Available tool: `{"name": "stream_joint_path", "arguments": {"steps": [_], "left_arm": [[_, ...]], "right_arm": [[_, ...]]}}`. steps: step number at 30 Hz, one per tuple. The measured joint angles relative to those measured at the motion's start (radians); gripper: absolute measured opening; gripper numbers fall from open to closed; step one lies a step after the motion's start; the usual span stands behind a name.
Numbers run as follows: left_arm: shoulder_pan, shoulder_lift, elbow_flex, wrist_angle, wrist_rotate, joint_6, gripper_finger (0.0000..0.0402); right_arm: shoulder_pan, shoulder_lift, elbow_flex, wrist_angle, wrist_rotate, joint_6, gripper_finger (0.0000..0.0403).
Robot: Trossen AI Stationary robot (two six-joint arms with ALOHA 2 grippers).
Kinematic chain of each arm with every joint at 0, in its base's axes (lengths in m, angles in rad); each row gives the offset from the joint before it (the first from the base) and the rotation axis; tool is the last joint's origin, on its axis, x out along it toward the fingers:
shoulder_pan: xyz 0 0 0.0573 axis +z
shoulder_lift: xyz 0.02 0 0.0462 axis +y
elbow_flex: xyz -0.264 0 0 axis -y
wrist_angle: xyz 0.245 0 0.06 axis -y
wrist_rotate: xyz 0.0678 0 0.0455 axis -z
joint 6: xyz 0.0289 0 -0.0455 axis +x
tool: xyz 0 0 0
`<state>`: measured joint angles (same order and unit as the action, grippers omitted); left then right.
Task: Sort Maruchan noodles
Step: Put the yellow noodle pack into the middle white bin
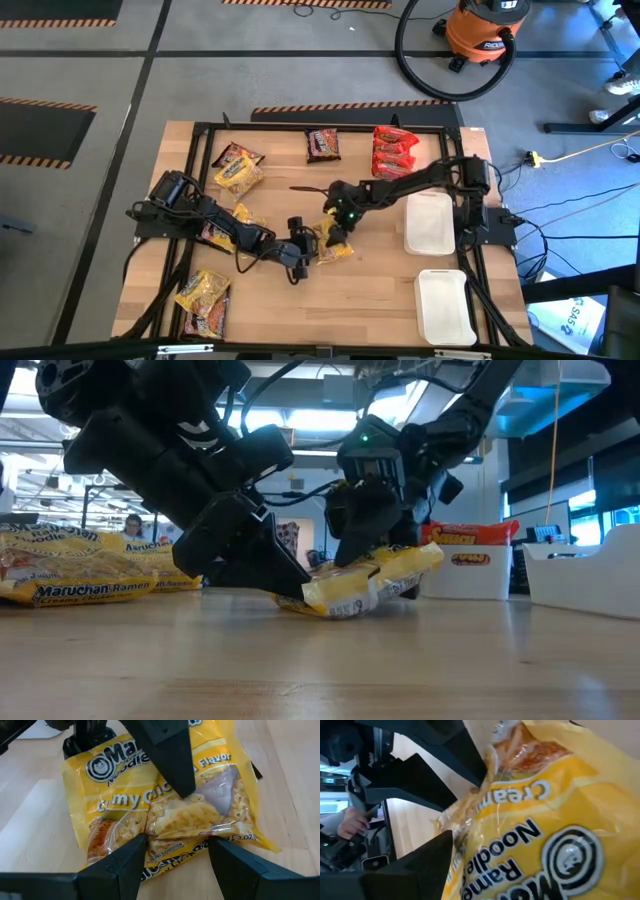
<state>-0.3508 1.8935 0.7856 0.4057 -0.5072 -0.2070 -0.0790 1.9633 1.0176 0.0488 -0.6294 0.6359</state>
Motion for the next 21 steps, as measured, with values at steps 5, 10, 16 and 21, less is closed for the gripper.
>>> {"name": "stream_joint_path", "arguments": {"steps": [5,10,16,21], "left_arm": [[-0.001,0.000,0.000,0.000,-0.001,0.000,0.0209],[-0.024,-0.015,0.000,-0.013,-0.048,0.006,0.0209],[-0.084,-0.113,-0.001,-0.100,-0.076,0.031,0.0209],[-0.128,-0.199,0.000,-0.238,-0.119,0.028,0.0209]], "right_arm": [[0.007,0.002,0.000,0.013,0.007,-0.009,0.0231],[0.005,0.001,0.003,0.011,-0.024,-0.035,0.0151],[0.008,-0.064,-0.001,-0.075,-0.036,-0.089,0.0108],[0.008,-0.200,0.000,-0.288,0.073,-0.171,0.0119]]}}
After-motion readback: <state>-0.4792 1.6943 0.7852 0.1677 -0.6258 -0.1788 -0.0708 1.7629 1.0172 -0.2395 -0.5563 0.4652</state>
